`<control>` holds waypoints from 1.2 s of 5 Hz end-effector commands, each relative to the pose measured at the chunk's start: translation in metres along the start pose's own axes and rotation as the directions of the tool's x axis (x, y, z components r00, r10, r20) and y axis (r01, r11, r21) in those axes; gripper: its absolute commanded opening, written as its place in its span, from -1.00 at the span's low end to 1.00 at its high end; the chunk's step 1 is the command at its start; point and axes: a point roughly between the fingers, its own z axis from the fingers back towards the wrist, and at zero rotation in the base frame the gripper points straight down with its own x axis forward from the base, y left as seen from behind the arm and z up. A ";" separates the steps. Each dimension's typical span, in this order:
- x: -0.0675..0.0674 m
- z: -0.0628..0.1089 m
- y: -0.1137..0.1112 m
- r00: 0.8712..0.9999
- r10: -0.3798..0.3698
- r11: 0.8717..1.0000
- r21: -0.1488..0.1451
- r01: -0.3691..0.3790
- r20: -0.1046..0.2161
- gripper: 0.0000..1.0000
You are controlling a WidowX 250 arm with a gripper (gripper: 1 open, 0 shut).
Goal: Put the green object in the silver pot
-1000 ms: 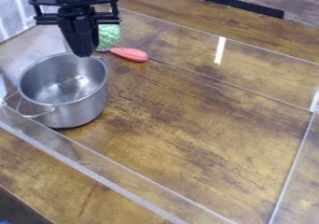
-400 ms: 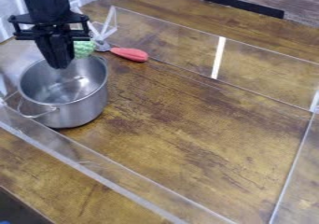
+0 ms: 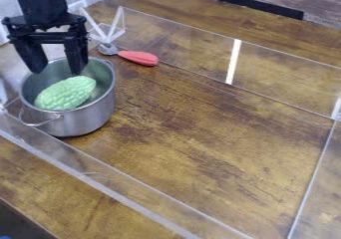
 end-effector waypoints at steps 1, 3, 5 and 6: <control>0.010 0.006 0.016 0.998 0.003 1.000 0.013 -0.004 0.055 1.00; 0.008 -0.011 0.020 0.990 0.129 0.991 0.038 -0.131 0.052 1.00; 0.020 -0.046 0.016 0.991 0.127 0.991 0.049 -0.128 0.041 1.00; 0.025 -0.061 0.013 0.992 0.122 0.991 0.050 -0.124 0.034 -1.00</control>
